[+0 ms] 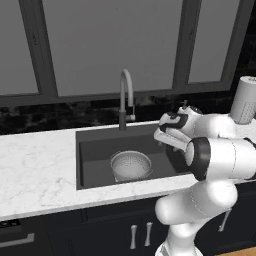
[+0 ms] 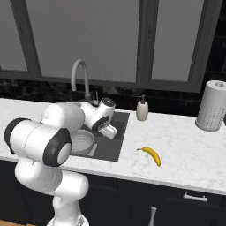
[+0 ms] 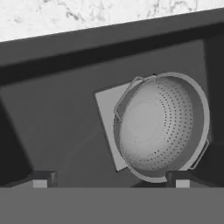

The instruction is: Put the colander in the sink, put the banana in the colander, and turn on the sink faucet and pour water over the colander.

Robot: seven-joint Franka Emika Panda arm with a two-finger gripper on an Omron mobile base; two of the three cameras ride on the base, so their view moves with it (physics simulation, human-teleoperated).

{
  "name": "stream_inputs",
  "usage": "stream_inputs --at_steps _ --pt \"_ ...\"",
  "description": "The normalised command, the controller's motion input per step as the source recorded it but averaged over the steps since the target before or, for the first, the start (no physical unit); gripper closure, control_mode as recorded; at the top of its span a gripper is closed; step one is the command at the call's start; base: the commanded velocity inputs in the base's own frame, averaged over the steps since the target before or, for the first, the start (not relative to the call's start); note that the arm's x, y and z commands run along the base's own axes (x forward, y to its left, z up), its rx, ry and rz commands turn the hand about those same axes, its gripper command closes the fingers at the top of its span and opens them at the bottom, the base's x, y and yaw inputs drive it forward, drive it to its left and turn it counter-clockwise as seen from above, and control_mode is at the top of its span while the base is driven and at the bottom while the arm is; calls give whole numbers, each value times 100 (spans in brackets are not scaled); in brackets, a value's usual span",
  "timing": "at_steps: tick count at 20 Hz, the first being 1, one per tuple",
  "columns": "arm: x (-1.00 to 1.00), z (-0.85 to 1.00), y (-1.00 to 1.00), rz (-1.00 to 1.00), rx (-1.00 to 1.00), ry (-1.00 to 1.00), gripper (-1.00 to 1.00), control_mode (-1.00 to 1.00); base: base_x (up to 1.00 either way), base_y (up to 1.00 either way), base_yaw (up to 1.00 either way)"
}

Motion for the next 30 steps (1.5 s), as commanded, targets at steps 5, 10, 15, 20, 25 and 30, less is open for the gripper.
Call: stream_inputs --at_steps 5,10,15,20,25,30 --pt "-29 100 -80 -14 0 -7 -100 -100 0 0 0" --pt "-41 79 -73 -43 0 0 -100 -100 0 0 0" --pt "-15 31 -30 -82 0 1 -100 -100 0 0 0" --pt "-2 0 -13 -92 3 9 -100 -100 0 0 0" --pt "-22 -2 -50 -79 20 15 -100 -100 0 0 0" --pt "-39 0 -76 -63 33 16 -100 -100 0 0 0"
